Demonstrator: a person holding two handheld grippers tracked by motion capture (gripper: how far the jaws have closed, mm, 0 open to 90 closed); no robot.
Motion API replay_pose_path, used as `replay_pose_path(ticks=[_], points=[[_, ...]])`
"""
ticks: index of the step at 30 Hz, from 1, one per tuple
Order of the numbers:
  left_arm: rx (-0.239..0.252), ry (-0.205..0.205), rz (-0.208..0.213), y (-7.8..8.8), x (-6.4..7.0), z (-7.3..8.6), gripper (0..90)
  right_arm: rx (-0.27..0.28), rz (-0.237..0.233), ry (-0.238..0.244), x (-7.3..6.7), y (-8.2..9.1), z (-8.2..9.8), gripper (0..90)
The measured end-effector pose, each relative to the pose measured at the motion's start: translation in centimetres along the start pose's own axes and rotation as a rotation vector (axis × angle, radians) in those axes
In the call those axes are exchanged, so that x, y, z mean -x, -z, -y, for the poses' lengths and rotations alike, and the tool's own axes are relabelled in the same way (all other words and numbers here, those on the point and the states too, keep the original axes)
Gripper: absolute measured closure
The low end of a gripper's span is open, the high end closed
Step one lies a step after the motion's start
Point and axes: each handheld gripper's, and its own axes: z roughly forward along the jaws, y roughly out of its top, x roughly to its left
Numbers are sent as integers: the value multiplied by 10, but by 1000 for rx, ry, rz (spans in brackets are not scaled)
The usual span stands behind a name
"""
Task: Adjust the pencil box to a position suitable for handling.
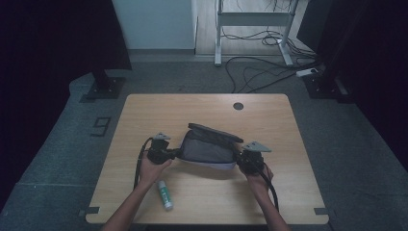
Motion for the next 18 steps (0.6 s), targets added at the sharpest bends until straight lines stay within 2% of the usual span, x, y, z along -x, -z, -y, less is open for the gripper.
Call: replay_pose_path(ticks=[7, 14, 18], points=[[-51, 1, -1, -10, -2, 6, 850, -57, -8, -16, 5, -12, 10, 853], [-73, 18, 5, -15, -2, 11, 817, -119, 2, -1, 6, -18, 13, 820], [-61, 25, 6, -15, -2, 12, 778, -143, 8, -1, 6, -21, 15, 782]])
